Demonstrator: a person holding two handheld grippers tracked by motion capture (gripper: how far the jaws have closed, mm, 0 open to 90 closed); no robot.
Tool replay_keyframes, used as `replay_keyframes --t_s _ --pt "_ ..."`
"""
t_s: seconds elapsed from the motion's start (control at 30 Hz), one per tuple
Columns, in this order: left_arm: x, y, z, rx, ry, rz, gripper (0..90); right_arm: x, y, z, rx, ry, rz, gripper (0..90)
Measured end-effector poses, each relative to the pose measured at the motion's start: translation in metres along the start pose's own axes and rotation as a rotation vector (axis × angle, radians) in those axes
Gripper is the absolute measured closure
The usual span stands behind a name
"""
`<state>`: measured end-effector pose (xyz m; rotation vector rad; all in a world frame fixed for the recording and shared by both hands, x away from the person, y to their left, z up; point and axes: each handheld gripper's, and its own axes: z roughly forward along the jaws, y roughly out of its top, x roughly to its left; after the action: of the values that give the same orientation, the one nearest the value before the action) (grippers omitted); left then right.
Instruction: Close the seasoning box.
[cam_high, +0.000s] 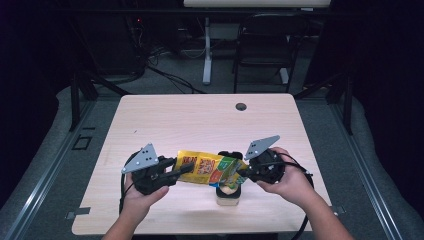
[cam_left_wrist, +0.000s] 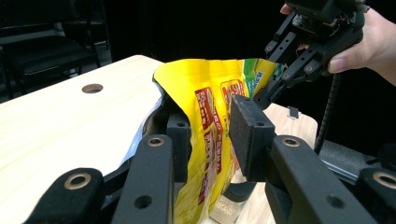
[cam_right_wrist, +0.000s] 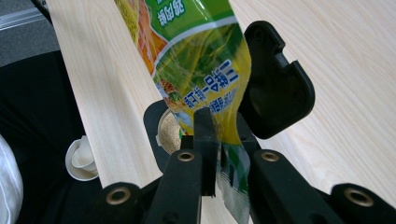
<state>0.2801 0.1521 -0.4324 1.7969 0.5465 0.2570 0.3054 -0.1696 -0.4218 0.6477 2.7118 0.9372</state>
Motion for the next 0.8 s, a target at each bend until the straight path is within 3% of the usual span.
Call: replay_keyframes --t_s 0.53,0.57,0.8 --pt "0.001 -0.005 -0.001 -0.003 0.001 -0.006 70.5 -0.001 -0.009 0.005 0.001 0.021 0.015 85.5" --pt "0.000 -0.005 -0.001 -0.006 0.024 -0.006 70.5 -0.001 -0.009 0.005 -0.004 0.019 0.021 85.5" --pt "0.003 -0.008 -0.003 -0.001 0.007 -0.013 70.4 -0.001 -0.013 0.005 0.001 0.017 0.019 87.3"
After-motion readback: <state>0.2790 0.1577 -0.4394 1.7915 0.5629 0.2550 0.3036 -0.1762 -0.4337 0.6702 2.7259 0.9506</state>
